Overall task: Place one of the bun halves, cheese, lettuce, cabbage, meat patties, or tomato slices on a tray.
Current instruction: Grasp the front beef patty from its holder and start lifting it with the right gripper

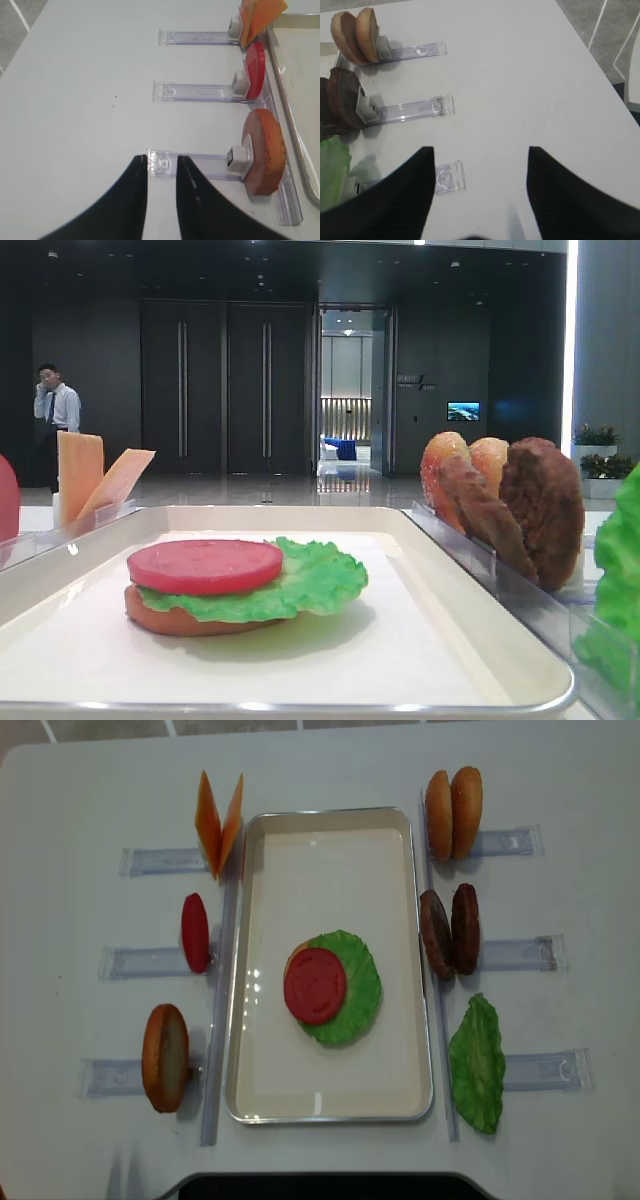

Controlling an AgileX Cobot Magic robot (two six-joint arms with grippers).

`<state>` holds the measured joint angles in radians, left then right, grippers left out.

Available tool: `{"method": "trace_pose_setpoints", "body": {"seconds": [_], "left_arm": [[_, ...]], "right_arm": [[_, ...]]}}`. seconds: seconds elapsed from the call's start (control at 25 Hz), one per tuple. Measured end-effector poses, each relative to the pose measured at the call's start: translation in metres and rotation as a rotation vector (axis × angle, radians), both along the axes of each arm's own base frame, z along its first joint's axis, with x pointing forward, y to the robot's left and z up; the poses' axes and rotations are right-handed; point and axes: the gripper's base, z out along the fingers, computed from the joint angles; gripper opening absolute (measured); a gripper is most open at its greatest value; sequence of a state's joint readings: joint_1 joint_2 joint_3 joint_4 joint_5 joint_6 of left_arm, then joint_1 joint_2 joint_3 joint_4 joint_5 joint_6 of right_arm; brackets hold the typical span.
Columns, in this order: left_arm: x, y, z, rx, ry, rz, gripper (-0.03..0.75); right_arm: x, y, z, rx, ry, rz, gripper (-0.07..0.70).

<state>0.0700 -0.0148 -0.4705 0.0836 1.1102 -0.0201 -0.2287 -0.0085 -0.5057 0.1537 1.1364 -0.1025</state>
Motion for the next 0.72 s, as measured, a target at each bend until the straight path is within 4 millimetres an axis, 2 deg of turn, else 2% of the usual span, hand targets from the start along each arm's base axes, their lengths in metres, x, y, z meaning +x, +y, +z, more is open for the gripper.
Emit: {"method": "trace_pose_setpoints", "body": {"seconds": [0.52, 0.64, 0.72], "left_arm": [[0.000, 0.000, 0.000, 0.000, 0.000, 0.000, 0.141], [0.000, 0.000, 0.000, 0.000, 0.000, 0.000, 0.141], [0.000, 0.000, 0.000, 0.000, 0.000, 0.000, 0.141]], "right_arm": [[0.001, 0.002, 0.000, 0.028, -0.004, 0.006, 0.391], [0.015, -0.001, 0.003, 0.053, 0.091, 0.005, 0.391], [0.032, -0.005, 0.007, 0.082, 0.194, 0.003, 0.391]]}}
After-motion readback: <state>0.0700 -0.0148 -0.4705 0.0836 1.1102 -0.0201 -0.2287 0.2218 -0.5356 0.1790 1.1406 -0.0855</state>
